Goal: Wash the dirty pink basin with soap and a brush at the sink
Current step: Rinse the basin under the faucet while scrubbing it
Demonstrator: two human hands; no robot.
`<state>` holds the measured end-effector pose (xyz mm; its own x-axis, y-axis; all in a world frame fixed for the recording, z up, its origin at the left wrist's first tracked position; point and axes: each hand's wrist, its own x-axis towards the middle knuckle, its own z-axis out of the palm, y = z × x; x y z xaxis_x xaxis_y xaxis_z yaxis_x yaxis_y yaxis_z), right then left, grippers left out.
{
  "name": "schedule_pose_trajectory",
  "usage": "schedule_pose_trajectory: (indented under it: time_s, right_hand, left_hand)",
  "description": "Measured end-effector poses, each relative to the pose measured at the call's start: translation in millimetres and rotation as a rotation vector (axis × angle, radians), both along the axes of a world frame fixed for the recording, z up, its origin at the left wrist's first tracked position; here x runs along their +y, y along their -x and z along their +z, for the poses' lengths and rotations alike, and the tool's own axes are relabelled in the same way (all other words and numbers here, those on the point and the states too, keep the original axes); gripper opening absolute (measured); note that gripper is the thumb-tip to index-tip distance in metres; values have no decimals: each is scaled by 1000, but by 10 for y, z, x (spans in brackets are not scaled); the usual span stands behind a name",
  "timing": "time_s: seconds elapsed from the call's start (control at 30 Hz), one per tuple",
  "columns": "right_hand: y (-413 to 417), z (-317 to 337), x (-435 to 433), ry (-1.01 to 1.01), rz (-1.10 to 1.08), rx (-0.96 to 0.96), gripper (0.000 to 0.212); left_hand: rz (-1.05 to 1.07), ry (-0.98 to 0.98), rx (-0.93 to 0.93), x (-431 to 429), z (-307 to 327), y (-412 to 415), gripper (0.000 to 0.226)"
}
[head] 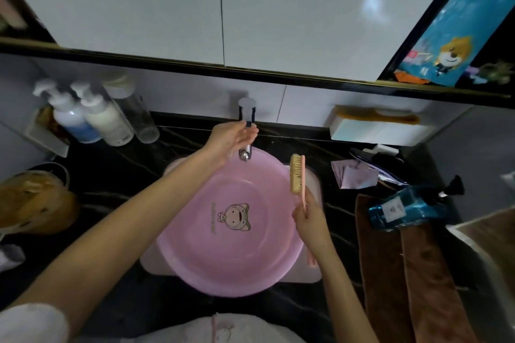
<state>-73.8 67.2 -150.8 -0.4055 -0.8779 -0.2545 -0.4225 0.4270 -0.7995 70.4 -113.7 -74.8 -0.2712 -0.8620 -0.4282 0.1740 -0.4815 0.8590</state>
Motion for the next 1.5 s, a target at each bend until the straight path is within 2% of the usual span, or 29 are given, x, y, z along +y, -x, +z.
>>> schedule_pose_trajectory:
  time_s: [0.13, 0.4, 0.73, 0.93, 1.0, 1.03, 1.1, 1.2, 1.27, 1.37, 1.5]
  right_hand:
    - [1, -29, -16, -2, 9, -52, 55]
    - [-8, -117, -29, -14, 3, -33, 55]
    - [-47, -99, 4, -46, 21, -4, 54]
    - [-53, -81, 5, -27, 22, -9, 55]
    - [-68, -72, 26, -4, 22, -29, 55]
    - [-77, -73, 35, 13, 21, -37, 55]
    - [-70, -109, 58, 29, 9, -39, 53]
    - [-57, -191, 105, 41, 0, -43, 52]
    - [-27, -231, 147, 39, 3, -51, 52]
    - [27, -245, 189, 19, -9, -49, 51]
    - [76, -192, 224, 11, -42, -86, 51]
  left_hand:
    - [35, 6, 7, -56, -13, 16, 16]
    - [64, -8, 74, -130, 46, 31, 19]
    - [106, -33, 77, -121, 65, 54, 10]
    - [72, 24, 22, -50, 41, 18, 24]
    - [177, 39, -79, 8, -66, -49, 35]
    - [271, 4, -97, 27, -165, -91, 39]
    - [418, -179, 3, 83, -463, -125, 35]
    - [407, -483, 244, 199, -831, -29, 18]
    - [378, -595, 333, 261, -974, 126, 15]
    - [256, -596, 332, 276, -1098, 327, 22]
    - [71, -484, 149, 218, -1144, 444, 45]
